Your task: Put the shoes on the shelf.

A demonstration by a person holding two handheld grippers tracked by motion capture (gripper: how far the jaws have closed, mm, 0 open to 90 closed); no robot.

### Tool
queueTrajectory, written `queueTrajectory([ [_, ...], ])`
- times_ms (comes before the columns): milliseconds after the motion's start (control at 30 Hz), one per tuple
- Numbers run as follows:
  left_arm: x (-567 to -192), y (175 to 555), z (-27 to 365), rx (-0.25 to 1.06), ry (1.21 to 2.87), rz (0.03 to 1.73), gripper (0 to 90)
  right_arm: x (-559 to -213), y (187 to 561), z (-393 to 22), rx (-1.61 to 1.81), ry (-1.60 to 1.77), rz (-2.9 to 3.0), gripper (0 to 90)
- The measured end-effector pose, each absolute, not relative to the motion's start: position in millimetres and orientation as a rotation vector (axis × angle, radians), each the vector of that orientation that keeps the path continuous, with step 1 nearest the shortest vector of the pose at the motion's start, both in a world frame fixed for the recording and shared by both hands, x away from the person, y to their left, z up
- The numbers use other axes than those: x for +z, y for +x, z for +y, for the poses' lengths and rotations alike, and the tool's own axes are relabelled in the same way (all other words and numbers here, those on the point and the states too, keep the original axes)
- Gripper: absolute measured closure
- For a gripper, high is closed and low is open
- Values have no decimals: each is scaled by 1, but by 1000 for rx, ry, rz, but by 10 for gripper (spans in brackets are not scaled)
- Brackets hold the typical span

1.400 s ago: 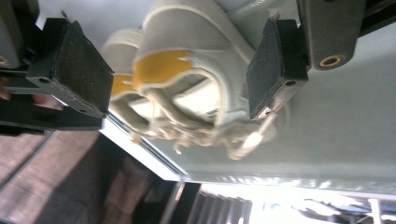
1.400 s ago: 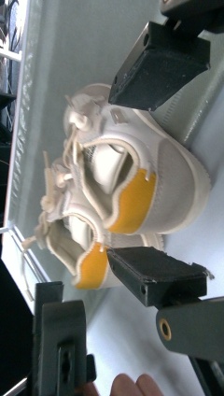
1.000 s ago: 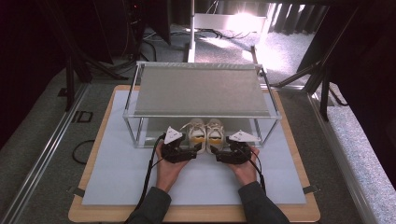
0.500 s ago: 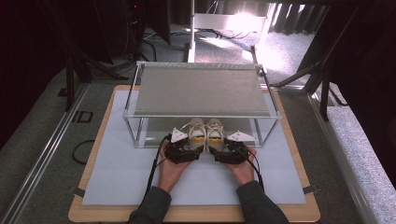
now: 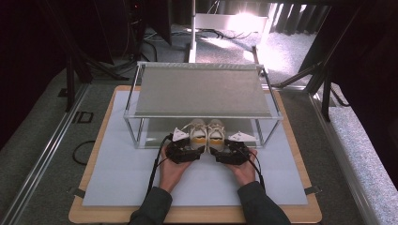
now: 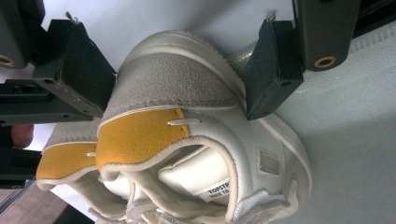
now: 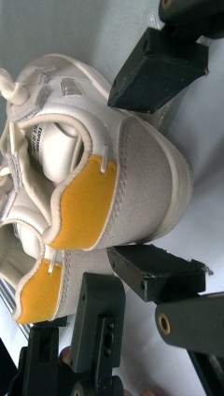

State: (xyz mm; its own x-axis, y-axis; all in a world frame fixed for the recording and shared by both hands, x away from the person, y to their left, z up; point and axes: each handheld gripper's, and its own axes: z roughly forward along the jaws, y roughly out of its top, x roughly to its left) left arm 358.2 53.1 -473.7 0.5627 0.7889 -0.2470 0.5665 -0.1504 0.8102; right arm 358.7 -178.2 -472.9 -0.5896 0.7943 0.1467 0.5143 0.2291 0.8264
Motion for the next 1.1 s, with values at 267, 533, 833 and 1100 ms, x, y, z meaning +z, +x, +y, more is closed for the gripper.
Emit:
queueTrajectory([
  [267, -469, 363, 53, 283, 1803, 1127, 263, -467, 363, -179, 1309, 1233, 2192, 251],
  [533, -469, 370, 54, 277, 1784, 1130, 265, -464, 370, -178, 1307, 1222, 2184, 255],
  [833, -468, 380, 52, 290, 1778, 1143, 265, -464, 381, -177, 1300, 1209, 2176, 263],
  [1100, -469, 388, 51, 302, 1782, 1145, 268, -465, 388, -176, 1300, 1213, 2162, 269],
])
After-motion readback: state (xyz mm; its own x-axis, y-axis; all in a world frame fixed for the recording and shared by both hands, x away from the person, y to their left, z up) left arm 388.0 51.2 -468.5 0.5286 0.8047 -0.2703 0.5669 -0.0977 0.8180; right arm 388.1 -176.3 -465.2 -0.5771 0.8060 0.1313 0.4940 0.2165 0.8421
